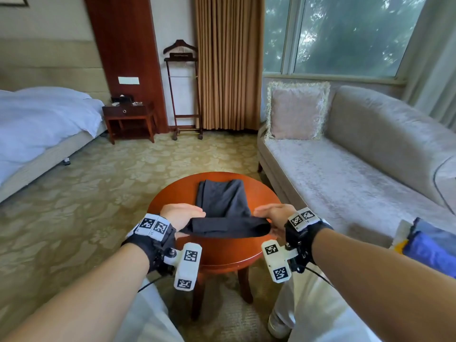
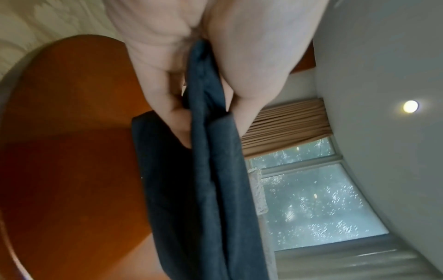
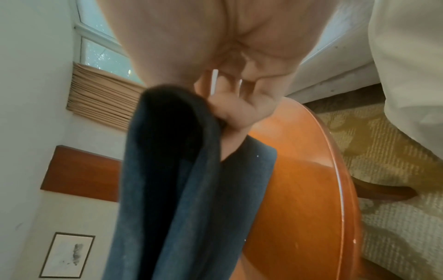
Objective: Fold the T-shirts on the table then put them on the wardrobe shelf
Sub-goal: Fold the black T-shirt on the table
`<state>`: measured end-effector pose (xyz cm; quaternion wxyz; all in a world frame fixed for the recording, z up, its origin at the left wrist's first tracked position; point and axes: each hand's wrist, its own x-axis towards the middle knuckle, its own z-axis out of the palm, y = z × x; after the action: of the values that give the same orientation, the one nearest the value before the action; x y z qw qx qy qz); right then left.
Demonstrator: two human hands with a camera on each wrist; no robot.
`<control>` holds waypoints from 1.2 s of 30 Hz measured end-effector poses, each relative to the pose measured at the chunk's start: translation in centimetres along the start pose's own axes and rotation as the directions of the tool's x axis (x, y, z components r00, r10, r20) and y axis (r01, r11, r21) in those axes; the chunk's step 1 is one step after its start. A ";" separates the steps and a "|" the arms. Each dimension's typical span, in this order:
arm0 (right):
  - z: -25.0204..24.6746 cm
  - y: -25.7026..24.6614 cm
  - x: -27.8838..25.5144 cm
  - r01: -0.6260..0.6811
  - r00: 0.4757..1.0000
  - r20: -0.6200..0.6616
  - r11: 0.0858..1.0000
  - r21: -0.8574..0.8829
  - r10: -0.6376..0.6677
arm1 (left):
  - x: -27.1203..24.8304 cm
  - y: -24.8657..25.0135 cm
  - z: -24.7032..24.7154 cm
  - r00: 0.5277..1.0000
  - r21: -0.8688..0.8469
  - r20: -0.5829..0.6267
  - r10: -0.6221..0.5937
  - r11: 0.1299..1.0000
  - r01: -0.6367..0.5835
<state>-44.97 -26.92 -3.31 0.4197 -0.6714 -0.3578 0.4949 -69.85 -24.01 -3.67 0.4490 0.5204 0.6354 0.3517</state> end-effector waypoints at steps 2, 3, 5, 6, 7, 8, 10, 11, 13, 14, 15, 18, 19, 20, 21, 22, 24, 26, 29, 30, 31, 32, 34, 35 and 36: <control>-0.2 -0.6 -0.4 -0.001 1.000 0.021 0.999 0.051 -0.001 | -0.2 0.3 -0.2 0.999 -0.238 -0.002 -0.048 0.970 0.046; -0.4 -1.0 -0.6 -0.024 0.999 0.027 0.996 0.087 0.022 | -0.1 0.4 -0.3 0.998 -0.322 0.016 -0.064 0.945 0.065; -0.6 -1.5 -0.6 -0.061 0.998 0.034 0.980 0.191 0.056 | -0.3 1.2 -0.6 0.994 -0.481 0.086 -0.069 0.871 0.102; -0.8 -1.7 -0.6 -0.063 0.998 0.035 0.968 0.244 0.056 | -0.4 1.6 -0.7 0.991 -0.554 0.123 -0.058 0.824 0.117; -1.0 -1.9 -0.5 -0.061 0.998 0.035 0.953 0.296 0.053 | -0.6 2.1 -0.9 0.988 -0.612 0.147 -0.044 0.781 0.125; -1.3 -1.9 -0.4 -0.063 0.998 0.040 0.936 0.345 0.052 | -0.7 2.5 -1.1 0.987 -0.659 0.160 -0.024 0.741 0.125; -1.5 -2.0 -0.2 -0.057 0.997 0.072 0.918 0.393 0.031 | -0.7 2.8 -1.4 0.982 -0.702 0.188 0.020 0.702 0.120; -1.6 -2.1 0.0 -0.044 0.996 0.090 0.917 0.397 0.009 | -0.6 2.8 -1.5 0.978 -0.694 0.203 0.052 0.712 0.106; -1.4 -2.4 0.2 -0.030 0.993 0.115 0.921 0.388 -0.016 | -0.2 2.5 -1.6 0.972 -0.623 0.218 0.088 0.779 0.069; -1.2 -2.5 0.4 -0.044 0.991 0.134 0.919 0.392 -0.010 | 0.0 2.2 -1.5 0.973 -0.593 0.208 0.096 0.803 0.048; -1.2 -2.4 0.7 -0.044 0.988 0.152 0.922 0.384 -0.016 | 0.4 1.9 -1.6 0.978 -0.591 0.190 0.088 0.806 0.043; -1.3 -1.4 1.5 -0.003 0.973 0.218 0.946 0.324 -0.072 | 1.0 1.1 -1.3 0.991 -0.547 0.126 0.053 0.837 0.025; -1.3 -1.0 1.9 0.011 0.972 0.222 0.954 0.301 -0.081 | 1.2 0.8 -1.1 0.993 -0.491 0.113 0.047 0.871 0.014; -1.4 -0.5 2.2 0.020 0.971 0.223 0.959 0.283 -0.086 | 1.4 0.4 -0.9 0.994 -0.437 0.101 0.044 0.899 0.005; -1.4 0.0 2.5 0.019 0.973 0.218 0.964 0.266 -0.080 | 1.6 0.0 -0.7 0.996 -0.398 0.083 0.040 0.917 -0.004; -1.3 0.4 2.9 0.016 0.974 0.214 0.969 0.245 -0.070 | 1.9 -0.3 -0.6 0.998 -0.377 0.058 0.029 0.926 -0.005; -1.1 0.6 3.5 -0.005 0.968 0.249 0.983 0.183 -0.042 | 2.6 -0.7 -0.4 1.000 -0.365 0.015 -0.001 0.931 0.006; -0.9 0.1 4.3 -0.019 0.967 0.254 0.997 0.081 -0.003 | 3.5 -0.7 -0.2 1.000 -0.309 0.018 -0.013 0.951 0.018; -0.3 -0.9 6.2 0.012 0.985 0.171 0.998 -0.054 -0.002 | 5.5 -0.6 -0.2 0.999 -0.159 -0.002 0.037 0.987 -0.037; -0.1 -1.2 7.1 0.027 0.991 0.136 0.997 -0.069 -0.018 | 6.1 -0.2 -0.3 0.999 -0.130 -0.014 0.051 0.990 -0.053; 0.1 -1.6 7.8 0.041 0.994 0.108 0.996 -0.074 -0.033 | 6.7 0.1 -0.4 0.998 -0.116 -0.016 0.062 0.991 -0.063; 0.3 -2.0 8.6 0.048 0.995 0.088 0.996 -0.071 -0.042 | 7.3 0.5 -0.5 0.997 -0.109 -0.008 0.074 0.991 -0.074; 0.5 -3.0 10.2 0.048 0.997 0.070 0.995 -0.089 -0.042 | 8.6 1.5 -0.5 0.996 -0.118 0.006 0.092 0.989 -0.091; 0.7 -3.5 10.9 0.050 0.997 0.064 0.992 -0.114 -0.043 | 9.2 2.0 -0.5 0.995 -0.126 0.009 0.098 0.987 -0.096; 0.8 -4.1 11.8 0.054 0.997 0.053 0.989 -0.141 -0.047 | 10.1 2.4 -0.5 0.995 -0.133 0.013 0.100 0.986 -0.097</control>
<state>-43.05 -14.59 -4.00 0.3741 -0.6780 -0.4194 0.4737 -70.06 -13.66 -3.35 0.4708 0.5237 0.5800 0.4096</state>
